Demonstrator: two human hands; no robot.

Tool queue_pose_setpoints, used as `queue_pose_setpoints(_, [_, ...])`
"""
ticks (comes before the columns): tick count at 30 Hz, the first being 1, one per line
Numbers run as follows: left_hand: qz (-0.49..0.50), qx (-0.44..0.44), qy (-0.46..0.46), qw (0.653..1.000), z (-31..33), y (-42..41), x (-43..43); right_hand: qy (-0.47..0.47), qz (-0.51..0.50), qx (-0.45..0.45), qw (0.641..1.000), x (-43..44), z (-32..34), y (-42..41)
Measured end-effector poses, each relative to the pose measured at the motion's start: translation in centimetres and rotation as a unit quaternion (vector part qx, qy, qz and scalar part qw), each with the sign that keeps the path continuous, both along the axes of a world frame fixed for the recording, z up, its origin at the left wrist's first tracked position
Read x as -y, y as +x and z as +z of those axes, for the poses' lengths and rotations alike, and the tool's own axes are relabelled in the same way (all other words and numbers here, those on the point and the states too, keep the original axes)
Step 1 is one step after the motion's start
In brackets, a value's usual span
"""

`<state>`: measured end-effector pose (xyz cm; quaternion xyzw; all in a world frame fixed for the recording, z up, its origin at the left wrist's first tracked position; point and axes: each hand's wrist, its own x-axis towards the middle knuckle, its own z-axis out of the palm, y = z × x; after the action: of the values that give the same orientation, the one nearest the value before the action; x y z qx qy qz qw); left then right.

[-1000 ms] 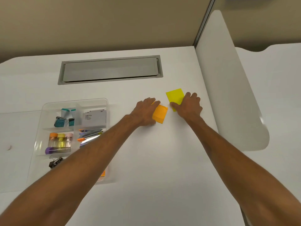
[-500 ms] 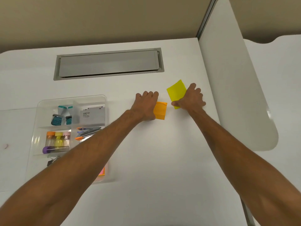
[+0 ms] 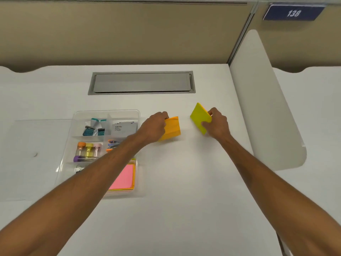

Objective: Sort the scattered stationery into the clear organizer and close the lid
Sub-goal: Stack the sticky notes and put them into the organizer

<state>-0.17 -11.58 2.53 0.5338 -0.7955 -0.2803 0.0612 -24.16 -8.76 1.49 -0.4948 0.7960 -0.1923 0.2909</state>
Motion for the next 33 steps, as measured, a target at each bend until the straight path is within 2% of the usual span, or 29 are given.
queue_pose_setpoints(7, [0.078,-0.002,0.030,0.996,2.5,10.0,-3.3,-0.037,0.089,0.052,0.994,-2.3,1.4,5.8])
queue_pose_setpoints(15, [0.036,0.044,0.111,0.992,3.0,16.5,-7.6,-0.063,0.163,0.076,0.982,-4.1,2.8,12.8])
queue_pose_setpoints(20, [-0.013,0.096,0.089,0.991,1.5,17.2,-9.3,-0.067,0.183,0.078,0.978,-5.1,3.4,15.9])
queue_pose_setpoints(26, [-0.036,0.076,0.073,0.994,0.0,17.2,-10.6,-0.086,0.197,0.083,0.973,-6.3,3.5,18.1])
queue_pose_setpoints(33, [-0.036,0.070,-0.008,0.997,-1.0,17.8,-11.7,-0.088,0.188,0.084,0.975,-7.2,3.4,19.9])
